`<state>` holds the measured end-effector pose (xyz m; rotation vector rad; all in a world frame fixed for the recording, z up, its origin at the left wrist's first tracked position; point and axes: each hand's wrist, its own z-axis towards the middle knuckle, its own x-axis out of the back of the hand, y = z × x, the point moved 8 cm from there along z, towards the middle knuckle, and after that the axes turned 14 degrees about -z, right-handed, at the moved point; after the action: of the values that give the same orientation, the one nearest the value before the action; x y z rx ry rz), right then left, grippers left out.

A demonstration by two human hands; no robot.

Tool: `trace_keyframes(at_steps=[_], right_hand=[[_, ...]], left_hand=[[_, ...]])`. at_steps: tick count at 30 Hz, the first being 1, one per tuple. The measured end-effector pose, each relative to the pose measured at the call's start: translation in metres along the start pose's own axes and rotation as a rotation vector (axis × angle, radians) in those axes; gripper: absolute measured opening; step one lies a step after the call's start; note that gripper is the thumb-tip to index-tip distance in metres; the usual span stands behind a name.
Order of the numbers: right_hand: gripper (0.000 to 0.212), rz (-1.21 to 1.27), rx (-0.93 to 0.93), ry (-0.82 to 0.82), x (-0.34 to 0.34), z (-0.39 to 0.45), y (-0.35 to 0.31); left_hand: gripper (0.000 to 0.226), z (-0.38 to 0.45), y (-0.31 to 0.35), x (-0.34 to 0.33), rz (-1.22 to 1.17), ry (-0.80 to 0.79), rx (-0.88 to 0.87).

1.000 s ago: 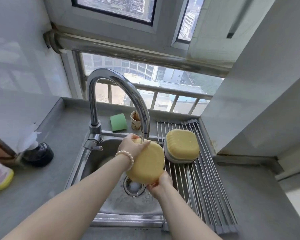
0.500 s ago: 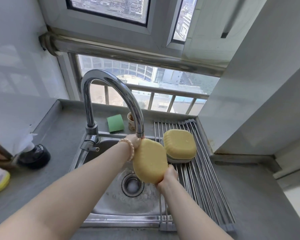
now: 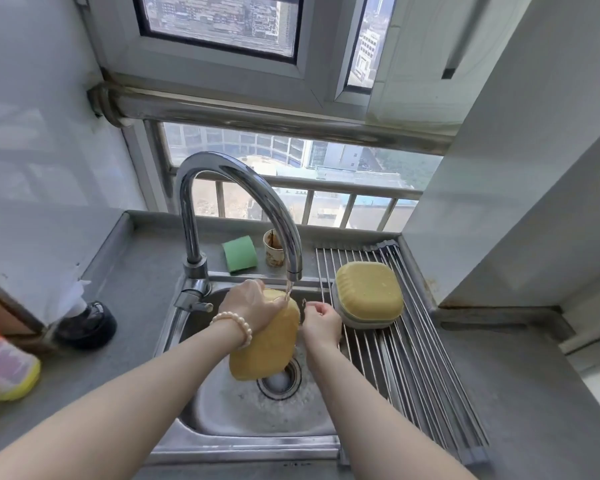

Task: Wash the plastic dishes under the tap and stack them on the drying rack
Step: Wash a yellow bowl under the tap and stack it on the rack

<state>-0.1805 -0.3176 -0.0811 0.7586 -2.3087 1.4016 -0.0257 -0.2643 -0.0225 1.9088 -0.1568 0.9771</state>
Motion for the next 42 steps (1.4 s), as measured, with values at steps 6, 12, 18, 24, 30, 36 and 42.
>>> trace_keyframes(at_steps=[6,12,18,24,30,36,42], right_hand=[[0.034,0.929,-0.372,-0.530,-0.067,-0.038,-0.054],[0.043,0.335,-0.011,-0.380,-0.048,-0.030,-0.072],[0.034,-0.327,0.322,0.074,0.009,-0.013,-0.041],[0.049,0.265,-0.047,-0.168,0.003,-0.007,0.020],[0.053,0.119,0.159,-0.251,0.004,-0.008,0.007],[0.069,-0.002,0.162,-0.083,0.047,0.029,0.007],[0.046,-0.017,0.250,-0.018,0.121,0.067,-0.011]], left_hand=[[0.045,-0.003,-0.047,0.014,-0.042,-0.024,0.122],[0.036,0.000,-0.071,0.002,-0.413,-0.059,0.239],[0.052,0.001,-0.088,-0.023,-0.910,0.000,0.443],[0.045,-0.008,-0.097,-0.067,-1.398,0.083,0.648],[0.043,-0.013,-0.088,-0.034,-0.756,0.190,0.416],[0.048,-0.018,-0.042,-0.068,-0.586,-0.100,0.319],[0.043,-0.002,0.014,-0.105,-0.764,-0.169,0.318]])
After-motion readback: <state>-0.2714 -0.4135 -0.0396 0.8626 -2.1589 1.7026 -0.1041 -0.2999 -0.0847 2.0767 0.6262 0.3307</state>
